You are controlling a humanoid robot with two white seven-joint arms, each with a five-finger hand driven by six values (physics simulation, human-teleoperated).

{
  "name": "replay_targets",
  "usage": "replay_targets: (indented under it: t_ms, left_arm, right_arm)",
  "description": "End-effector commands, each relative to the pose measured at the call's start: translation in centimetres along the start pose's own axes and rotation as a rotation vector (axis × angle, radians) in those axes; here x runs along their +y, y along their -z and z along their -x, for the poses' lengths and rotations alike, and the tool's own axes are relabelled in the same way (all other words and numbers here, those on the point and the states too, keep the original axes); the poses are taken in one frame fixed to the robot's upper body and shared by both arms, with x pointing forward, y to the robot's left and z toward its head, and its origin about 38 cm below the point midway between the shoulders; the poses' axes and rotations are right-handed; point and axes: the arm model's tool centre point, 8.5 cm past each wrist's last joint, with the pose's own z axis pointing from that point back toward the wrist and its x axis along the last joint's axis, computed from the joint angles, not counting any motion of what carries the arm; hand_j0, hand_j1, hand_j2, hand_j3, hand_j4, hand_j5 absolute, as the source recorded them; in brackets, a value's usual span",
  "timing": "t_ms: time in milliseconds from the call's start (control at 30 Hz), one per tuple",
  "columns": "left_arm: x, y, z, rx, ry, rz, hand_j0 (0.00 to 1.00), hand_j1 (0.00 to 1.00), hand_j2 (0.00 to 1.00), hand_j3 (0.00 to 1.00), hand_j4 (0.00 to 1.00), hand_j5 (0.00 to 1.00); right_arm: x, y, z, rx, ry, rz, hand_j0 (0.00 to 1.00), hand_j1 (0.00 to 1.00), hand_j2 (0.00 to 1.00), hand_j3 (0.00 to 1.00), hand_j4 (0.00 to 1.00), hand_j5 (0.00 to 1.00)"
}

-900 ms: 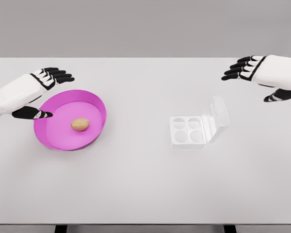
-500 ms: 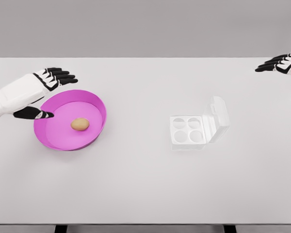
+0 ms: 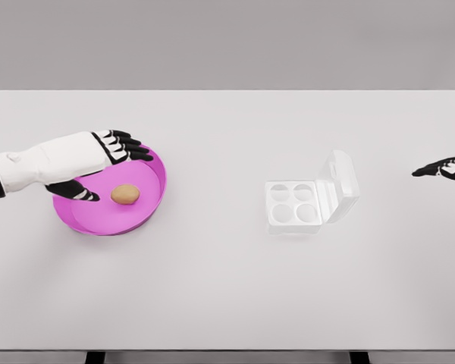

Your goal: Pack egg into the box and close the box lid

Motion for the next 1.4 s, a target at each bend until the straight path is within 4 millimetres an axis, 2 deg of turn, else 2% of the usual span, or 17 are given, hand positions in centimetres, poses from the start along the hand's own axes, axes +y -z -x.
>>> replay_targets:
  t_ms: [0, 33, 67, 267, 367, 500, 533, 667, 900, 1100, 1367]
  left_arm:
    - [-0.1, 0.6, -0.3, -0.012, -0.009, -0.007, 0.99, 0.99, 0.99, 0.99, 0.99, 0.99]
    - [-0.2, 0.5, -0.2, -0.008, -0.006, -0.003, 0.99, 0.99, 0.99, 0.99, 0.99, 0.99]
    - [-0.3, 0.6, -0.2, -0.009, -0.007, 0.001, 1.0, 1.0, 1.0, 1.0, 1.0, 1.0]
    - [-0.4, 0.6, -0.2, -0.011, -0.012, 0.006, 0.99, 0.99, 0.99, 0.99, 0.99, 0.99]
    - [-0.1, 0.3, -0.3, -0.039, -0.058, -0.026, 0.95, 0.95, 0.95, 0.95, 0.95, 0.95]
    - [-0.7, 0.8, -0.7, -0.063, -0.08, -0.015, 0.93, 0.93, 0.93, 0.93, 0.93, 0.93]
    - [-0.8, 1.1, -0.8, -0.055, -0.091, -0.006, 0.93, 0.93, 0.93, 0.93, 0.93, 0.93]
    - [-1.5, 0.6, -0.5, -0.042, -0.09, 0.048, 0.96, 0.96, 0.96, 0.96, 0.96, 0.96]
    - [-2.3, 0.7, 0.5, 0.054, -0.164, 0.119, 0.95, 0.95, 0.95, 0.95, 0.95, 0.95]
    - [-2.4, 0.9, 0.6, 0.067, -0.171, 0.131, 0.85, 0.85, 0.85, 0.85, 0.85, 0.85]
    - [-2.9, 1.5, 0.7, 0.068, -0.173, 0.157, 0.87, 0.87, 0.87, 0.87, 0.87, 0.87]
  right_arm:
    - [-0.2, 0.9, -1.9, -0.04, -0.062, -0.029, 1.0, 1.0, 1.0, 1.0, 1.0, 1.0]
    - [0.0, 1.4, -3.1, -0.075, -0.084, -0.045, 1.0, 1.0, 1.0, 1.0, 1.0, 1.0]
    - [0.0, 1.6, -3.3, -0.082, -0.088, -0.045, 1.0, 1.0, 1.0, 1.0, 1.0, 1.0]
    - [-0.1, 1.5, -3.3, -0.079, -0.091, -0.045, 1.0, 1.0, 1.0, 1.0, 1.0, 1.0]
    - [0.0, 1.5, -3.3, -0.079, -0.092, -0.047, 1.0, 1.0, 1.0, 1.0, 1.0, 1.0]
    - [0.2, 1.6, -3.3, -0.075, -0.094, -0.054, 1.0, 1.0, 1.0, 1.0, 1.0, 1.0]
    - [0.8, 1.8, -3.3, -0.073, -0.101, -0.077, 1.0, 1.0, 1.0, 1.0, 1.0, 1.0]
    - [0.9, 1.9, -3.0, -0.068, -0.094, -0.076, 1.0, 1.0, 1.0, 1.0, 1.0, 1.0]
    - [2.0, 2.7, -3.1, -0.063, -0.119, -0.119, 1.0, 1.0, 1.0, 1.0, 1.0, 1.0]
    - [1.1, 2.6, -3.2, -0.064, -0.134, -0.098, 1.0, 1.0, 1.0, 1.0, 1.0, 1.0]
    - [0.8, 2.7, -3.4, -0.068, -0.141, -0.092, 1.0, 1.0, 1.0, 1.0, 1.0, 1.0]
